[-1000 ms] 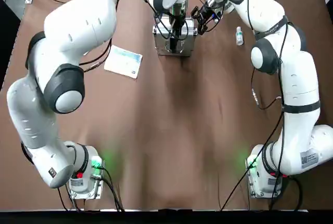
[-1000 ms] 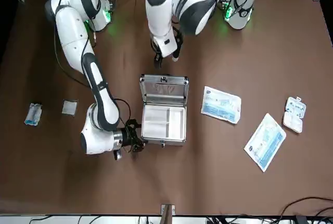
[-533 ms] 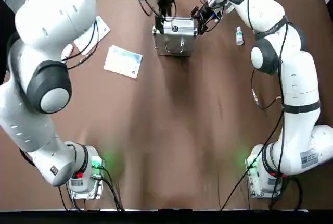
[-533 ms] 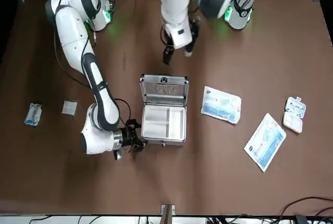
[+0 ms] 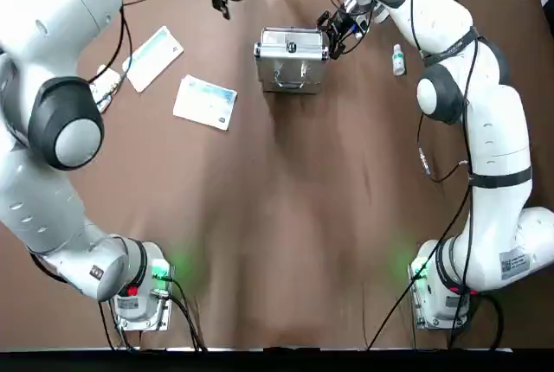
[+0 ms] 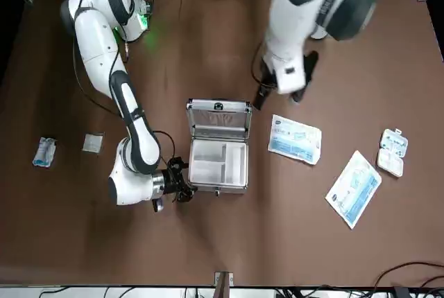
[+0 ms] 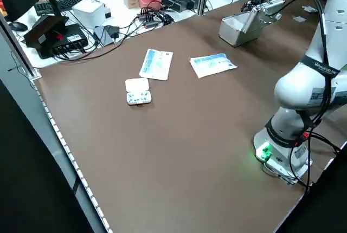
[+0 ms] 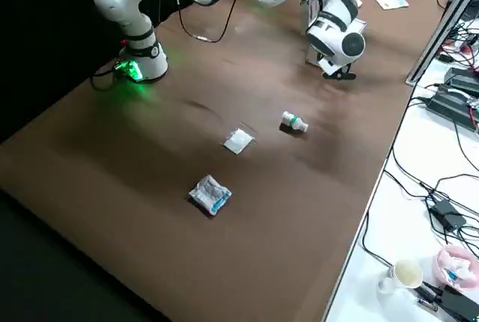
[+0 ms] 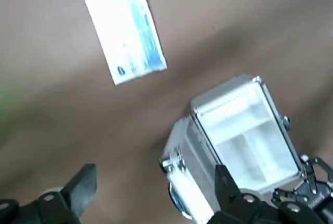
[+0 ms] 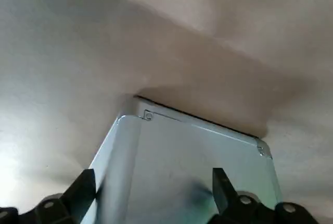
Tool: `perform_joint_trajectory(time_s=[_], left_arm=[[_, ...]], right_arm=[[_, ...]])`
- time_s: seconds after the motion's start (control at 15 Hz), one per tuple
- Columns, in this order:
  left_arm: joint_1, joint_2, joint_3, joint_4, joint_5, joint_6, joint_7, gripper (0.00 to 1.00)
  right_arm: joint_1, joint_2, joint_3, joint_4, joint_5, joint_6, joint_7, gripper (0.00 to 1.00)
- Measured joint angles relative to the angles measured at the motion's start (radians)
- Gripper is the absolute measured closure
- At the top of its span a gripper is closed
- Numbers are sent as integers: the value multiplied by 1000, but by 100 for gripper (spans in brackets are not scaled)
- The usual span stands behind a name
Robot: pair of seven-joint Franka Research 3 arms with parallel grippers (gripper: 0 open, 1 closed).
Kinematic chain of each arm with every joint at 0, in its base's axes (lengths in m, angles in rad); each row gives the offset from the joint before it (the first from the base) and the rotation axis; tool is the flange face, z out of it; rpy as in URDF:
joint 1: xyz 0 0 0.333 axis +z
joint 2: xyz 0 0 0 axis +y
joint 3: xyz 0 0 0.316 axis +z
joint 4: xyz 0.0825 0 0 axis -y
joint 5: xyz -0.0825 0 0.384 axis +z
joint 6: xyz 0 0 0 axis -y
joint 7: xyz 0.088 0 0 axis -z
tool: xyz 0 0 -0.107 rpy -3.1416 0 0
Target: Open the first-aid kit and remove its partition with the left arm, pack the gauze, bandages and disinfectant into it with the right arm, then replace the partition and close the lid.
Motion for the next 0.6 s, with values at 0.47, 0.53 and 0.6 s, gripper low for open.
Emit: perform_joint_trajectory(time_s=[0.47, 0.53, 0.6], left_arm=[[188, -4, 1, 0, 4, -56, 303, 0], [210, -6, 1, 0, 4, -59, 352, 0], [235, -10, 0, 0, 5, -61, 406, 0]], right_arm=[[-50, -4, -5, 29, -1, -76, -4, 2], [-63, -8, -6, 36, -2, -94, -9, 2], [-77, -15, -7, 40, -2, -116, -16, 2]])
